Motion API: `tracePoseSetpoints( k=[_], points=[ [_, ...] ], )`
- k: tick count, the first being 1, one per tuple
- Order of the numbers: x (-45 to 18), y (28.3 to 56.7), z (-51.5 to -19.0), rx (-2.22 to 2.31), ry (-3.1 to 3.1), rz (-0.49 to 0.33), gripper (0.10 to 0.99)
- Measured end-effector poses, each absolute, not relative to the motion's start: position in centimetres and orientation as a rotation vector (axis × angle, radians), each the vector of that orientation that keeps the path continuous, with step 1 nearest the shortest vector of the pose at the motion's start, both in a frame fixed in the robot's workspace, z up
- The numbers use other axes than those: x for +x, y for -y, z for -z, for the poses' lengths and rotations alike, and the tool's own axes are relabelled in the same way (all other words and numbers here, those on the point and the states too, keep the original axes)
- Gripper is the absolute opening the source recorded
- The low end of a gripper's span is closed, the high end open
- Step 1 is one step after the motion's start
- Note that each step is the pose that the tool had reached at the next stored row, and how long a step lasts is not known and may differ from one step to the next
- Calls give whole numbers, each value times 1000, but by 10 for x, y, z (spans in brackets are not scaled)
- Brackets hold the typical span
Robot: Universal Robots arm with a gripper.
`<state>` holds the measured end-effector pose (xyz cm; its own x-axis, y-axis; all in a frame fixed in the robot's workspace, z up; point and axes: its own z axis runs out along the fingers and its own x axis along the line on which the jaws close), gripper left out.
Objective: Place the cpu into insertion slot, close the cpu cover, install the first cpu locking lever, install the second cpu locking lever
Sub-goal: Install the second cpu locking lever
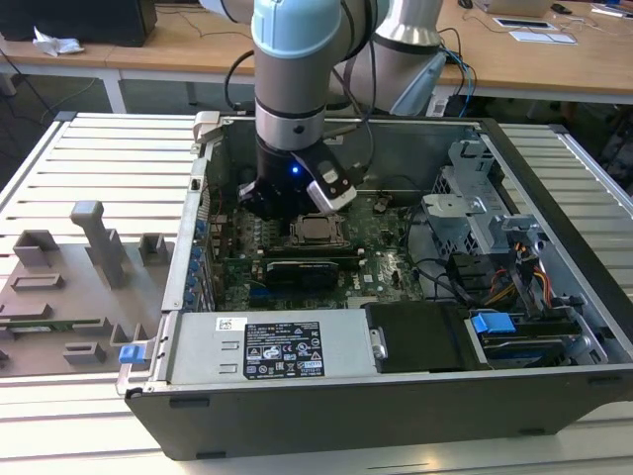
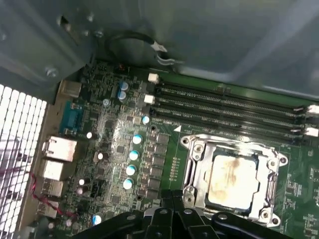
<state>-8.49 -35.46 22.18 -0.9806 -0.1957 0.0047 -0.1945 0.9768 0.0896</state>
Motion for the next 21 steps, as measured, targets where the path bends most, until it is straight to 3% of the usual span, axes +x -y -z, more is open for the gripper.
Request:
tracePoseSetpoints(
  k=[5,21],
  points=[
    [-85,334,-222,305,3105,18,106],
    [-15,325,-235,298,3040,-3,106]
  ],
)
